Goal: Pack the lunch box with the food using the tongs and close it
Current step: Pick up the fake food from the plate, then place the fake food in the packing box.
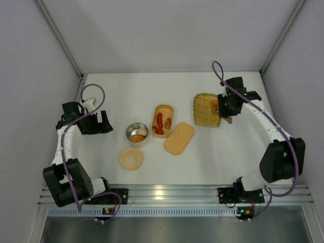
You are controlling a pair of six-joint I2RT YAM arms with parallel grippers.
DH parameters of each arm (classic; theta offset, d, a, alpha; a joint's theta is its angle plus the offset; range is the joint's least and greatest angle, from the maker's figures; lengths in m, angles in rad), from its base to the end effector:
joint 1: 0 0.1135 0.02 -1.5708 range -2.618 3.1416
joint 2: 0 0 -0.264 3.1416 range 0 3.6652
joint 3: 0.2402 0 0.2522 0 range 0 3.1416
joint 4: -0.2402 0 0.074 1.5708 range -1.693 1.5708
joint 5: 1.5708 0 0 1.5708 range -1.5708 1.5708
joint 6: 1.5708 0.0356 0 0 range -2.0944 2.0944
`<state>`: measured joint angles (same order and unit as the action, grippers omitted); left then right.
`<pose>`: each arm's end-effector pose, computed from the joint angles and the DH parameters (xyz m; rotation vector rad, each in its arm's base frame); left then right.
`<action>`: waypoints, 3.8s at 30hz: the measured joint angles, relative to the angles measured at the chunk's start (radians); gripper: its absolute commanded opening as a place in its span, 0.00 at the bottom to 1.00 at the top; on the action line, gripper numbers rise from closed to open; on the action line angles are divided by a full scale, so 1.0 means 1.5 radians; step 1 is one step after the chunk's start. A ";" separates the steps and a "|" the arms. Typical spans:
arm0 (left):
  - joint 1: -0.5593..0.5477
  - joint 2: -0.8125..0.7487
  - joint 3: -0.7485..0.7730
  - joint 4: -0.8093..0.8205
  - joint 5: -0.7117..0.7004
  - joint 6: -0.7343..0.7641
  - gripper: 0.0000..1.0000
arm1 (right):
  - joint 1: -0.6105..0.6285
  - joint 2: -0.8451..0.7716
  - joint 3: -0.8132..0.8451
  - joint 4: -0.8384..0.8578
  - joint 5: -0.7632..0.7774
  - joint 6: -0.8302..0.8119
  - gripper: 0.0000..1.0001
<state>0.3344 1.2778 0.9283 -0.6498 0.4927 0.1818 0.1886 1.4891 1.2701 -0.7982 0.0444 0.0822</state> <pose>0.2430 0.0666 0.2501 -0.0062 2.4474 -0.4104 0.3030 0.0562 0.2888 -0.1212 2.5841 0.0423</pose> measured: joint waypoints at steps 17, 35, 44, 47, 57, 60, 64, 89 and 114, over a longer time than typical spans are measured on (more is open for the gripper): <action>0.000 0.000 0.000 0.001 0.000 0.000 0.98 | 0.001 0.036 0.000 0.033 0.000 0.010 0.29; 0.000 0.000 0.000 0.001 0.000 0.000 0.98 | 0.002 0.029 0.000 0.031 -0.013 0.003 0.00; 0.000 0.000 0.000 0.001 0.000 0.000 0.98 | 0.003 -0.087 0.000 0.031 -0.044 -0.031 0.00; 0.000 0.000 0.000 0.001 0.000 0.000 0.98 | 0.004 -0.099 0.000 0.030 -0.061 -0.040 0.00; 0.000 0.000 0.000 0.001 0.000 0.000 0.98 | 0.137 -0.100 0.000 0.018 -0.122 -0.083 0.00; 0.000 0.000 0.000 0.001 0.000 0.000 0.98 | 0.206 -0.098 0.000 0.018 -0.140 -0.089 0.00; 0.000 0.000 0.000 0.001 0.000 0.000 0.98 | 0.270 -0.069 0.016 0.017 -0.167 -0.091 0.00; 0.000 0.001 0.000 0.001 0.000 0.001 0.98 | 0.281 0.106 0.119 0.012 -0.189 -0.070 0.00; 0.000 0.001 0.000 0.002 -0.005 0.003 0.98 | 0.224 0.156 0.147 -0.014 -0.254 -0.064 0.17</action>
<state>0.3344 1.2793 0.9279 -0.6472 0.4854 0.1867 0.5240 1.7237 1.4902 -0.8196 -0.3359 -0.0143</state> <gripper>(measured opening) 0.982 0.173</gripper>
